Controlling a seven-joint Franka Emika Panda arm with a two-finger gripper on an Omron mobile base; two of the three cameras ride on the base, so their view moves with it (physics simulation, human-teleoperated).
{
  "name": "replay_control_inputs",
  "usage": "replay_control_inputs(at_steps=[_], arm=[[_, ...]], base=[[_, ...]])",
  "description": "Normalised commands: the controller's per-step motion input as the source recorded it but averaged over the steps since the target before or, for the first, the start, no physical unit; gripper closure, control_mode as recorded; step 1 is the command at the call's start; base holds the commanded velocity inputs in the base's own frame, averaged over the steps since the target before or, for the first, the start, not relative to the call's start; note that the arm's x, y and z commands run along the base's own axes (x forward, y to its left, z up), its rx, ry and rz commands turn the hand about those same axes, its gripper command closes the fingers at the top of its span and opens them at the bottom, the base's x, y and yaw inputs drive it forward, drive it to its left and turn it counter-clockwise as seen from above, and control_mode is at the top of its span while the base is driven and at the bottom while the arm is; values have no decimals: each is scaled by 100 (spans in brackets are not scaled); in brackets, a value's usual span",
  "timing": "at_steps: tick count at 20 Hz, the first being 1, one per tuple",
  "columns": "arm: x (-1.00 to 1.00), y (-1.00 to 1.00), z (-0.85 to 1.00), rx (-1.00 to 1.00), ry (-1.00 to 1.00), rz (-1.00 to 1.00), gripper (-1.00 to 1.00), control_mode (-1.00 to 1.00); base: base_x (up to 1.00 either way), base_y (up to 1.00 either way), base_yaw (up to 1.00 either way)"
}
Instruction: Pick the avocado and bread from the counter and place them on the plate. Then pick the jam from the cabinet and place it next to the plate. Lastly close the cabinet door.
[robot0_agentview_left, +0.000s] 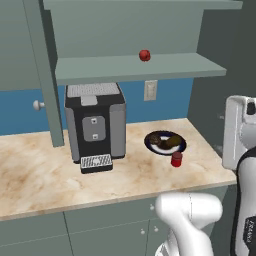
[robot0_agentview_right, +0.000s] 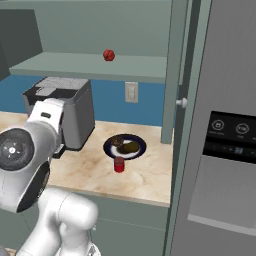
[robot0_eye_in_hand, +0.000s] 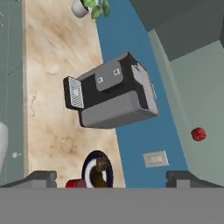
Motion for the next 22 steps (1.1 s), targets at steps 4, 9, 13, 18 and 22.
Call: replay_control_inputs(at_steps=[4, 9, 13, 18, 22], arm=[[-100, 13, 16, -16, -34, -9, -100, -100], [-97, -1, 21, -7, -35, -4, -100, -100], [-72, 0, 45, -8, -21, 0, -100, -100], [-61, -7, 37, -6, -16, 0, -100, -100], [-38, -43, 12, -3, -7, 0, -100, -100]], base=[[0, 0, 0], [0, 0, 0], [0, 0, 0], [0, 0, 0], [0, 0, 0]])
